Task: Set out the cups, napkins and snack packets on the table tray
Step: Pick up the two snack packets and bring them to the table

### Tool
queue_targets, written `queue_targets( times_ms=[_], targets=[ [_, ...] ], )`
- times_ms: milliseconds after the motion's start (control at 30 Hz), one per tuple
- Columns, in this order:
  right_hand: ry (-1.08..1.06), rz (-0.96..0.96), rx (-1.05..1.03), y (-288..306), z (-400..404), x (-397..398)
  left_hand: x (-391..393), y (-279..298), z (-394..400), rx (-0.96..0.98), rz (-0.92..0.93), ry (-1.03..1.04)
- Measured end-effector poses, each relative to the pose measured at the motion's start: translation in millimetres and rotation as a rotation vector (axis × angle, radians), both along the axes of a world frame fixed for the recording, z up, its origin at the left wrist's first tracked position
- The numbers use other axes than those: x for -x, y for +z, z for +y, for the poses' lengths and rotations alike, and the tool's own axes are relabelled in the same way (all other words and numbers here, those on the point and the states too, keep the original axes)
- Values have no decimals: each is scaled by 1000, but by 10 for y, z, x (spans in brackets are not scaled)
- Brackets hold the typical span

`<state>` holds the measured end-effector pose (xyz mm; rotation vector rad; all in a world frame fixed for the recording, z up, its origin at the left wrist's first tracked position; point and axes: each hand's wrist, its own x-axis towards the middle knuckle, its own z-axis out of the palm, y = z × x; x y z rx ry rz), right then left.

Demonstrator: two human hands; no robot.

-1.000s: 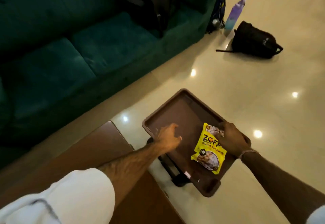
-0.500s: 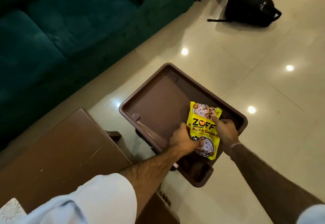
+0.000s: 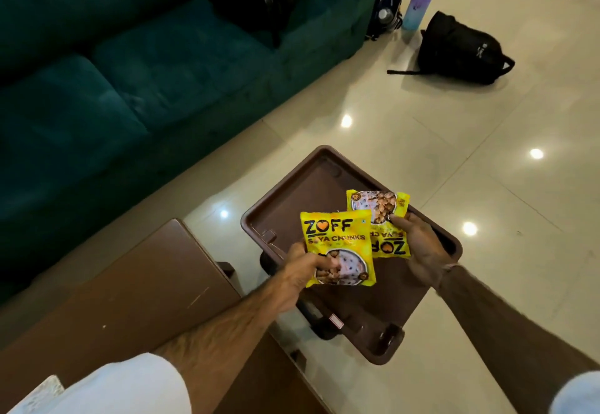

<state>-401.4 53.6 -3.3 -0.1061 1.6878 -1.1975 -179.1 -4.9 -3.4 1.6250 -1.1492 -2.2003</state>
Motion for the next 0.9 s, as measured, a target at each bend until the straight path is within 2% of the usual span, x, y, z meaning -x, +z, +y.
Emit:
queue_targets(
  times_ms=[200,367,700,900],
  targets=[
    [91,77,145,772,-380,-426,-684,620,-345,34,136,235],
    [267,-98,294,1569,-691,-990,-1444,1372,-570,114,228,332],
    [629,-107,466,3276,-1279,-2485,-3178,3129,-728,291,380,554],
    [905,11,518,4355,-1452,-3499,-4167,4081,-717,382,530,655]
  ],
)
